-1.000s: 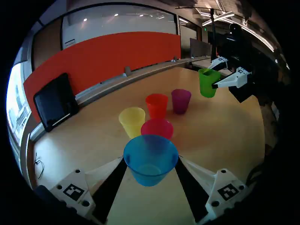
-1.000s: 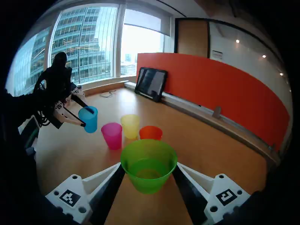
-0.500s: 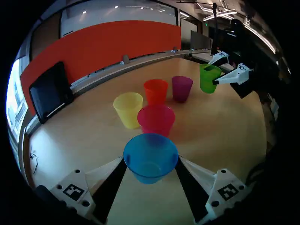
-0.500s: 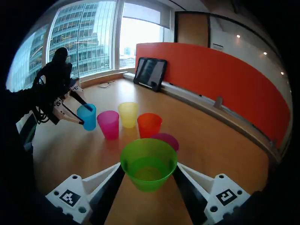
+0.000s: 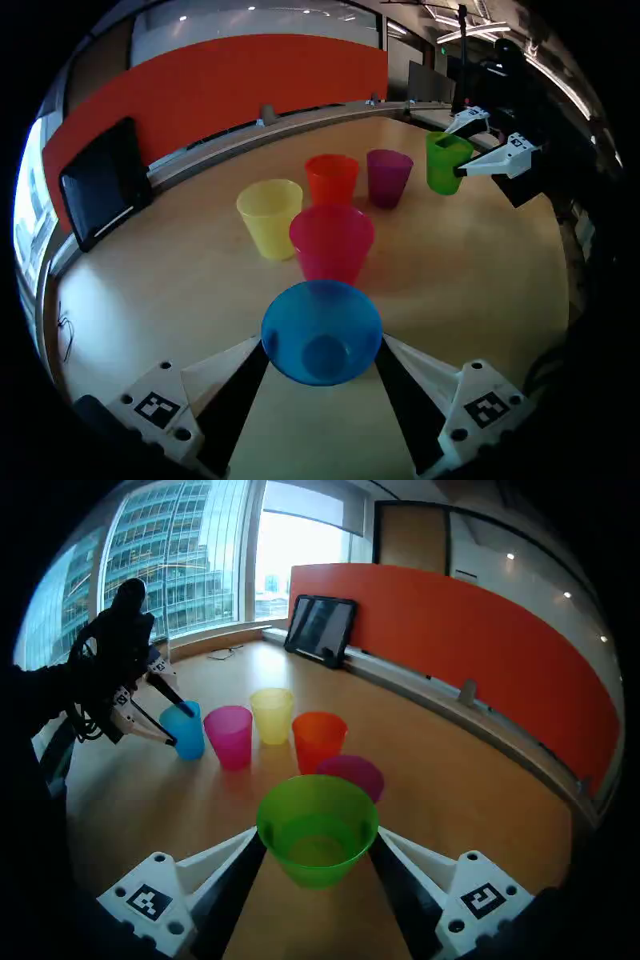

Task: Pour water

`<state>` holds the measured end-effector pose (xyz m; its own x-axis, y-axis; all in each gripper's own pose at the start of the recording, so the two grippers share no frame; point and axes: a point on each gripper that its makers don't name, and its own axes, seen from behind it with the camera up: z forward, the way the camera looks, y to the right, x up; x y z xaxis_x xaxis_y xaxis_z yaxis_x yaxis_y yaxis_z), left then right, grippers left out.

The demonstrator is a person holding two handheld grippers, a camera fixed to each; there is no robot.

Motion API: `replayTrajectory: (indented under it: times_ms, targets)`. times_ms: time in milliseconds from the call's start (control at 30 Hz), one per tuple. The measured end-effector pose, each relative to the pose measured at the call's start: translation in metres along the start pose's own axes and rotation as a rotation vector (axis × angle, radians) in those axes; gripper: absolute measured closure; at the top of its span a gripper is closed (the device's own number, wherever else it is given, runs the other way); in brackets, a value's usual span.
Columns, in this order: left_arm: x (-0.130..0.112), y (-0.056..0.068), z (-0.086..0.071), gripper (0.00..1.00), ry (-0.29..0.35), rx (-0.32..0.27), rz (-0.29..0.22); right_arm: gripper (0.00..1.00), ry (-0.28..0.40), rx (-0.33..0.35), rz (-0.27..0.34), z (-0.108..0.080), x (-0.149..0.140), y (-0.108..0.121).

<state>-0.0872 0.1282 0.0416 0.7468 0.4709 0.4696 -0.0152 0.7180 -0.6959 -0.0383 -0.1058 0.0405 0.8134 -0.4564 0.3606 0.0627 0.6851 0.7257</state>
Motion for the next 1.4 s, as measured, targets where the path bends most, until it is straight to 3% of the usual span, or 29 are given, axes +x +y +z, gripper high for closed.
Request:
replayTrajectory:
  times_ms: [167, 233, 667, 967, 1400]
  targets:
    - [-0.007, -0.001, 0.001, 0.1, -0.017, 0.009, -0.002, 0.11, -0.003, 0.001, 0.004, 0.004, -0.002, -0.001]
    - [-0.009, -0.001, 0.001, 0.01, -0.024, 0.013, -0.003, 0.11, -0.006, 0.003, 0.005, 0.006, -0.003, -0.002]
    - [-0.02, 0.0, -0.015, 0.01, -0.021, 0.022, -0.046, 0.11, -0.041, 0.008, 0.003, 0.022, -0.022, -0.007]
    - [-0.026, 0.007, -0.029, 0.01, -0.005, 0.022, -0.062, 0.11, -0.065, 0.007, 0.016, 0.029, -0.037, -0.01]
    - [-0.028, 0.015, -0.033, 0.01, -0.001, 0.008, -0.062, 0.1, -0.075, 0.001, 0.017, 0.031, -0.045, -0.01]
